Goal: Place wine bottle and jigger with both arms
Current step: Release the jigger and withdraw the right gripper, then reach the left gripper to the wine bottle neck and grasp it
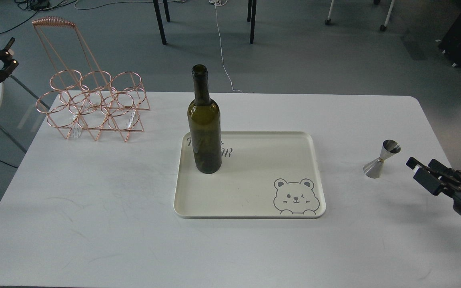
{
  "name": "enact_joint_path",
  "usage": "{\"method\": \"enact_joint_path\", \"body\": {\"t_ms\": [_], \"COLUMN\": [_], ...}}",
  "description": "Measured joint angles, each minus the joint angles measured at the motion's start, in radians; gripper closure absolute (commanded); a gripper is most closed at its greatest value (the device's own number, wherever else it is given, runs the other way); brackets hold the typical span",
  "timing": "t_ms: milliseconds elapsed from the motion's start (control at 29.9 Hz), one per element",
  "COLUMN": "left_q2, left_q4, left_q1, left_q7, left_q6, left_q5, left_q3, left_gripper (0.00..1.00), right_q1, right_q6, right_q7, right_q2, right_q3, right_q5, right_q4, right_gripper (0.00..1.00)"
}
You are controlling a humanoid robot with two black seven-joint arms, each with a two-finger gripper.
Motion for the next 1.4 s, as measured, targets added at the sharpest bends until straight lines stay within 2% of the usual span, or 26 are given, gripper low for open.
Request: {"method": "enact_joint_path", "body": {"t_ms": [134,301,434,535,635,768,936,1103,1270,1403], "left_q2": [0.035,0.164,0.232,0.282,0.312,0.326,0.32,0.273,0.173,0.061], "left_q4": [-0.025,-0.154,-0.277,-0.398,-0.51,-0.615,-0.772,-0.903,-0.925,-0.924], "left_q1": [-0.007,0.002,0.001,-0.003,-0.006,-0.011,-0.012,-0.012,-0.012,-0.007], "left_q7": [0.015,0.015,0.009,0.002,0.0,-0.001,-0.001,0.005,0.02,0.037], "left_q6": [-0.004,-0.004,-0.004,-0.004,-0.003,0.04,0.107,0.168,0.174,0.171], "left_q5": [0.039,0.133,0.282,0.415,0.556,0.76,1.077,1.383,1.73,1.94], "left_q3": [0.01,0.025,0.025,0.013,0.003,-0.034,-0.076,-0.076,-0.069,-0.065], "left_gripper": [0.02,0.02,0.02,0.02,0.02,0.02,0.02,0.02,0.02,0.02], "right_q1": [0.061,0.155,0.271,0.358,0.438,0.509,0.528,0.543,0.551,0.551], "right_q6": [0.0,0.015,0.153,0.261,0.379,0.501,0.638,0.729,0.802,0.818], "right_q7": [0.0,0.0,0.0,0.0,0.0,0.0,0.0,0.0,-0.002,-0.036], "right_q2": [-0.094,-0.135,-0.126,-0.071,0.037,0.183,0.296,0.378,0.397,0.398], "right_q3": [0.022,0.062,0.083,0.086,0.088,0.103,0.133,0.185,0.241,0.25], "right_q5": [0.072,0.194,0.305,0.344,0.385,0.469,0.594,0.67,0.796,0.937], "right_q4": [0.061,0.049,-0.049,-0.162,-0.341,-0.573,-0.731,-0.817,-0.848,-0.85], "right_gripper": [0.14,0.1,0.09,0.09,0.08,0.08,0.07,0.06,0.05,0.05]}}
